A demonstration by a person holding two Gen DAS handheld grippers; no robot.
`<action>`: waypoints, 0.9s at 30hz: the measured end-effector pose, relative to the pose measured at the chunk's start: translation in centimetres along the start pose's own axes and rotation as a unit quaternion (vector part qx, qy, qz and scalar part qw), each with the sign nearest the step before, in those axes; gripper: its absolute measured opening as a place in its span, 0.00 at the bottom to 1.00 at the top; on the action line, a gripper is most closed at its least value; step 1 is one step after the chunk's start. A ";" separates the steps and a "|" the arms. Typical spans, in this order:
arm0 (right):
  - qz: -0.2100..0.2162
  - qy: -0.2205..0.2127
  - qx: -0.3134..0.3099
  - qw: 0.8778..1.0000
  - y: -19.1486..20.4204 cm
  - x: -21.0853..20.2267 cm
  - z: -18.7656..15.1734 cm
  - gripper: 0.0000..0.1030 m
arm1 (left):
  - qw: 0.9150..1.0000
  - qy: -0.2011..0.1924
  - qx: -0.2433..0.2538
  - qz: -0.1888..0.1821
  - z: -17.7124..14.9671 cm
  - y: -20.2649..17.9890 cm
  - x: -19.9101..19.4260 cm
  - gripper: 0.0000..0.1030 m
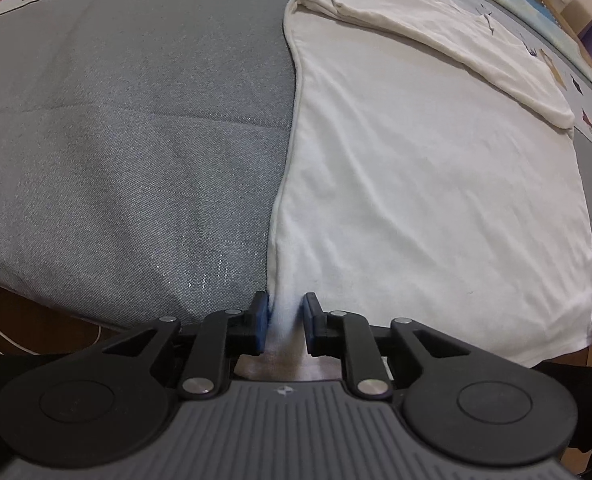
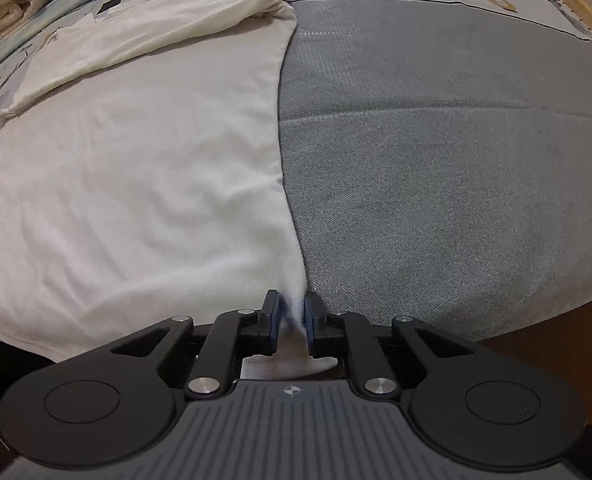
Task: Fold small clothes
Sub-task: 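Lift the hem with both grippers and fold it toward the collar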
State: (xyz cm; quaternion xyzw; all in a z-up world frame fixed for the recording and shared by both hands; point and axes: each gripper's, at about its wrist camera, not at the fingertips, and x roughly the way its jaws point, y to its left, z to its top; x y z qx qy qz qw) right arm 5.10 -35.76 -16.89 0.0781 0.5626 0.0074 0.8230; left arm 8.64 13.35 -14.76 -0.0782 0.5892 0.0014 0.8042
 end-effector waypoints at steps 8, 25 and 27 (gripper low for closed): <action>-0.010 -0.039 0.007 0.999 -0.3 -0.9 0.5 0.02 | 1.000 -0.017 0.002 0.001 -0.1 -0.2 -0.5 0.07; 0.010 -0.028 0.030 0.999 -0.7 -0.7 0.3 0.44 | 1.000 -0.005 0.000 0.015 0.2 0.1 -0.2 0.22; 0.014 -0.005 0.010 1.000 -0.1 -0.1 0.2 0.44 | 1.000 -0.003 0.005 0.017 0.2 -0.1 0.0 0.23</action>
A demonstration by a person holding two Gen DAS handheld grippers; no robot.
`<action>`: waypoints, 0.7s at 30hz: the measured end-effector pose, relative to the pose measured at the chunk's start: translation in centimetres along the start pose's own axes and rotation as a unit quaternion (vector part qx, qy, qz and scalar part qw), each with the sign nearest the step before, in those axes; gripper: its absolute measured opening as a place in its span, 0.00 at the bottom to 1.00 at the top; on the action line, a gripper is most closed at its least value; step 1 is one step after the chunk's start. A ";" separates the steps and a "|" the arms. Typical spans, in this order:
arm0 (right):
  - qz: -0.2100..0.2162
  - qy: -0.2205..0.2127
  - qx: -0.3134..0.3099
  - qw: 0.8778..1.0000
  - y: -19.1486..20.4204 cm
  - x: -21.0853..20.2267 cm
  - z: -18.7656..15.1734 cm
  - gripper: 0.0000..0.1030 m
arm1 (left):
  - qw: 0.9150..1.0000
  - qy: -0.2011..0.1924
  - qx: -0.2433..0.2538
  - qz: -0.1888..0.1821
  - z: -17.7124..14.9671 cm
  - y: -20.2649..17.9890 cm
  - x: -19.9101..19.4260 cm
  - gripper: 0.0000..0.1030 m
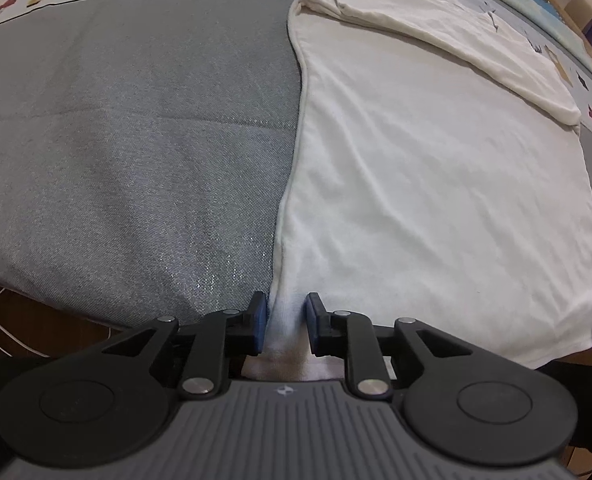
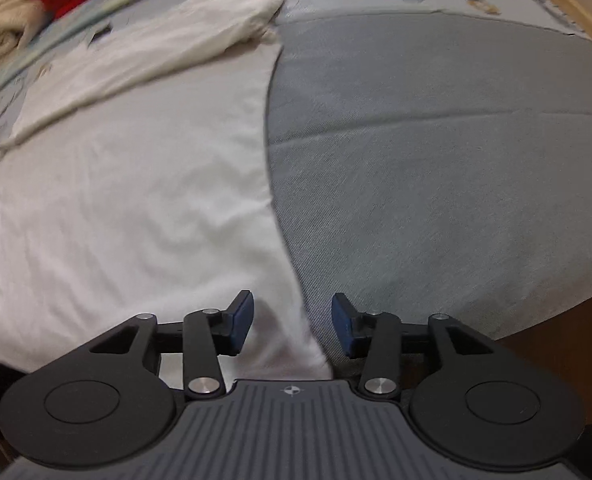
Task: Fold small clothes
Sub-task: 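Lift the hem with both grippers and fold it toward the collar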
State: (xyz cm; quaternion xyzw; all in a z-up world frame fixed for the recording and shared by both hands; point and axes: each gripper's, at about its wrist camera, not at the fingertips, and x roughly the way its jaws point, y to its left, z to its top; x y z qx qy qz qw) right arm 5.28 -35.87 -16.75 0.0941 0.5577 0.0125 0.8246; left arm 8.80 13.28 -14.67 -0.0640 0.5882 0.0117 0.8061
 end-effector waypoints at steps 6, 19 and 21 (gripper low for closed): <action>-0.010 0.009 -0.045 0.999 1.5 0.2 -0.4 0.33 | 1.000 -0.001 0.011 0.001 0.2 -0.4 0.3 0.23; 0.054 -0.084 -0.014 0.995 0.9 -4.7 0.2 0.04 | 0.997 -0.069 0.036 -0.024 -0.1 -1.3 -3.0 0.05; 0.066 -0.110 -0.008 0.992 0.6 -6.5 0.3 0.04 | 0.995 -0.086 0.033 -0.045 -0.2 -1.1 -4.8 0.05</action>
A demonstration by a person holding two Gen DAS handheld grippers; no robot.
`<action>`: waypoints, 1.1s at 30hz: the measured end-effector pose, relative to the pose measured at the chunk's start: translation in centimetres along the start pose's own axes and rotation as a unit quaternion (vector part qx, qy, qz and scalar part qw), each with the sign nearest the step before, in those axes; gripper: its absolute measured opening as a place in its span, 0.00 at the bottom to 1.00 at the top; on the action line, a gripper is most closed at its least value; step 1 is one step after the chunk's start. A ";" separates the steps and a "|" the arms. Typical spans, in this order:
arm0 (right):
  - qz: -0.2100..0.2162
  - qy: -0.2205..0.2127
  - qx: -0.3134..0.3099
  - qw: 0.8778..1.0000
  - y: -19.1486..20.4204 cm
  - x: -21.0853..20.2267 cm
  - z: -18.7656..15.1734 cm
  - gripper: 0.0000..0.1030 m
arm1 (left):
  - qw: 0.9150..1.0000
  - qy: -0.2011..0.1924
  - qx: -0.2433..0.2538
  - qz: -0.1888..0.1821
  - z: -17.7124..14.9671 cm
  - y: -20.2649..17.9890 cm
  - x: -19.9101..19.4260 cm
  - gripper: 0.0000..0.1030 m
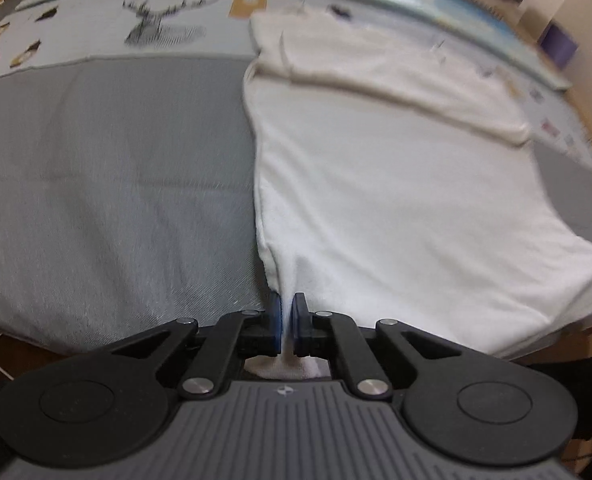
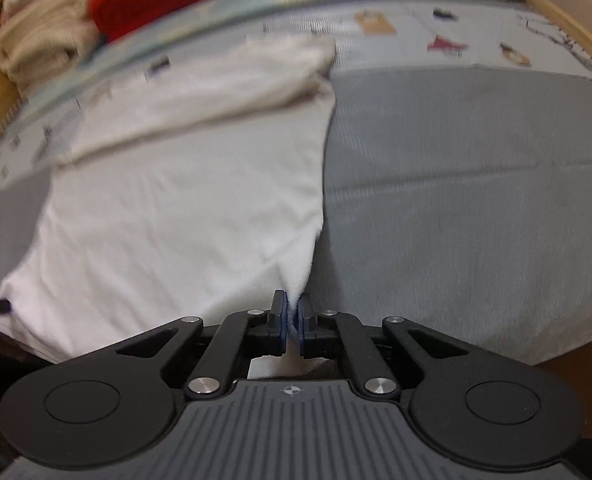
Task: Fold small clothes
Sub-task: 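Lift the hem with both grippers and fold it toward the collar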
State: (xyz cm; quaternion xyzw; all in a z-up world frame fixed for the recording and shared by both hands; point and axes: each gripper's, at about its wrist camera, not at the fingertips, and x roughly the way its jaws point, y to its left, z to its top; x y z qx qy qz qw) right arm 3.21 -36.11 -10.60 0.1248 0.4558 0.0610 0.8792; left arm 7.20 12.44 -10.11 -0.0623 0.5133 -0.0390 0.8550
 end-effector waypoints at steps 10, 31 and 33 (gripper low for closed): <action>0.063 -0.095 0.005 0.993 -1.7 -11.6 0.7 0.03 | 0.991 -0.094 0.002 -0.092 -1.4 0.5 -12.7 0.04; 0.027 -0.030 -0.047 0.998 -1.1 -0.8 14.9 0.03 | 0.999 0.009 0.041 -0.026 14.6 0.6 1.8 0.04; 0.016 -0.014 -0.047 0.999 -1.1 2.0 15.9 0.03 | 0.999 0.012 0.033 -0.026 15.1 0.7 2.8 0.04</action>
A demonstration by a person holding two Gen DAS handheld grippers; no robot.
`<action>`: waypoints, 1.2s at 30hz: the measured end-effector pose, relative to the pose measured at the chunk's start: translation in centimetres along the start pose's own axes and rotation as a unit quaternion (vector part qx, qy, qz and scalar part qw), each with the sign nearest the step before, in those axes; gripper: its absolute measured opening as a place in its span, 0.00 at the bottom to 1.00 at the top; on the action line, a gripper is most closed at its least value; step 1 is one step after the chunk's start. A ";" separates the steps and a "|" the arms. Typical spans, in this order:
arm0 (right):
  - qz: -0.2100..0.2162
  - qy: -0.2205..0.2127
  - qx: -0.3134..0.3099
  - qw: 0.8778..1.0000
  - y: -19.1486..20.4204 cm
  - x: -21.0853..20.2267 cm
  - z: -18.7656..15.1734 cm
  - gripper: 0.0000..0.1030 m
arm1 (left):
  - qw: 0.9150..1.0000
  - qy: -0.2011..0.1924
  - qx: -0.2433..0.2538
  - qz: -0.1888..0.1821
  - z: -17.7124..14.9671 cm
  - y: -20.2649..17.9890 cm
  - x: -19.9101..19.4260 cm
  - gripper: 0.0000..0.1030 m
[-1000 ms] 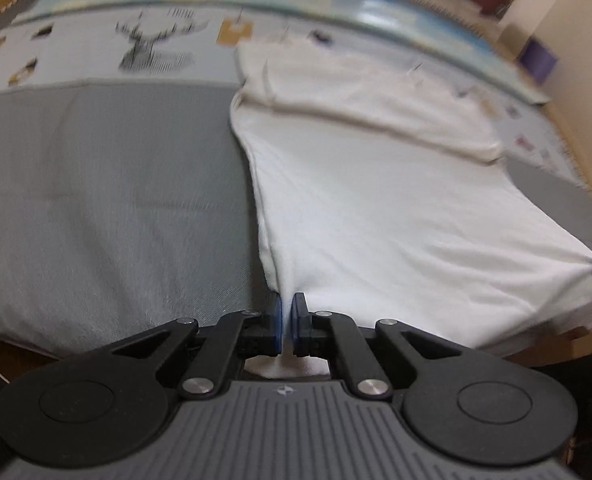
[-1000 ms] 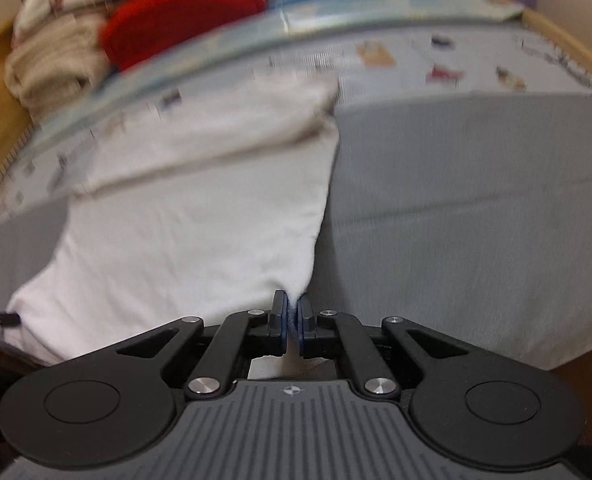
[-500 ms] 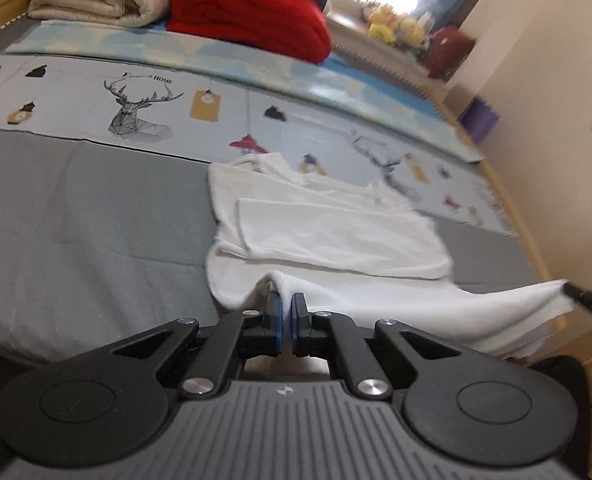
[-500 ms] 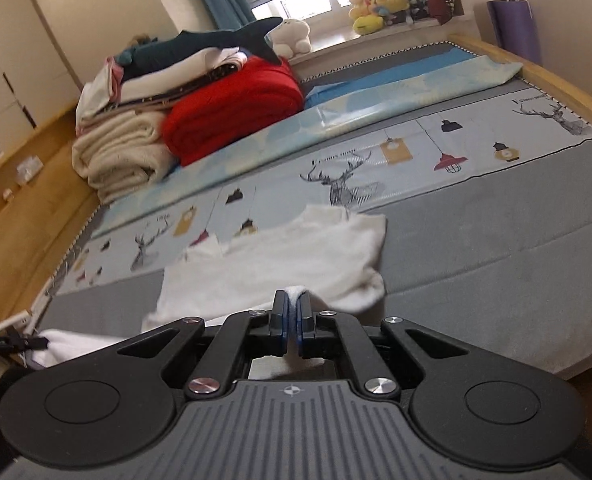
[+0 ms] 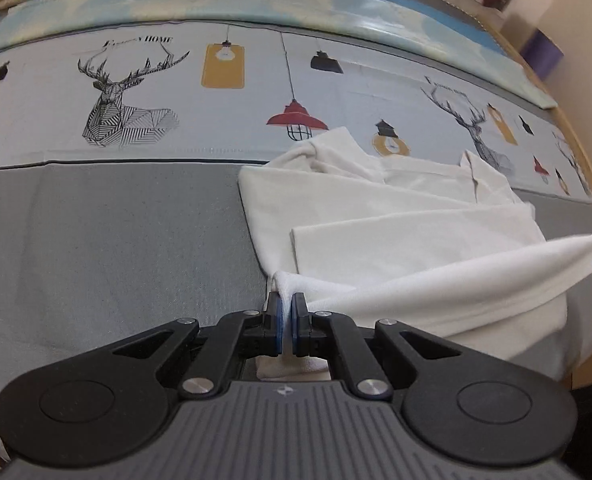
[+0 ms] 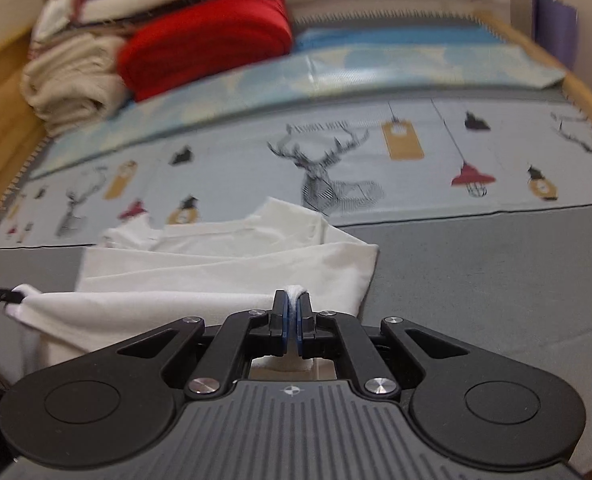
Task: Fold small clothes
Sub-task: 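Open both grippers and lift them off the folded shirt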
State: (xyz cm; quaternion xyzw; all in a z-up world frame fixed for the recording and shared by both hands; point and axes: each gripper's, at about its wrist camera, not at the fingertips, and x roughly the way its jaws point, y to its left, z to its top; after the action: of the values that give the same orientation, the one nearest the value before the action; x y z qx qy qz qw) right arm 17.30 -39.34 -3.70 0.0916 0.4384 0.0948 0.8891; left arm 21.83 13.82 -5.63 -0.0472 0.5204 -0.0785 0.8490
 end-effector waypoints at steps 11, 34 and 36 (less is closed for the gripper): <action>-0.033 0.048 0.028 0.998 -0.4 6.9 -0.2 0.03 | 0.999 0.027 0.012 0.038 1.5 -0.3 3.2 0.09; -0.069 0.016 -0.006 0.997 -2.7 4.7 -3.7 0.09 | 0.996 0.030 -0.036 0.077 -0.8 3.0 1.3 0.28; -0.065 0.018 -0.020 0.997 -2.2 5.2 -3.8 0.09 | 0.996 0.029 -0.036 0.074 -0.6 2.5 1.6 0.28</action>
State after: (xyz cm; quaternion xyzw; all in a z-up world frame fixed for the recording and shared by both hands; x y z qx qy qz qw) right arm 17.56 -39.86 -10.51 0.0432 0.4576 0.0469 0.8869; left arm 22.24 15.98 -7.71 -0.0365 0.5497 0.0020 0.8345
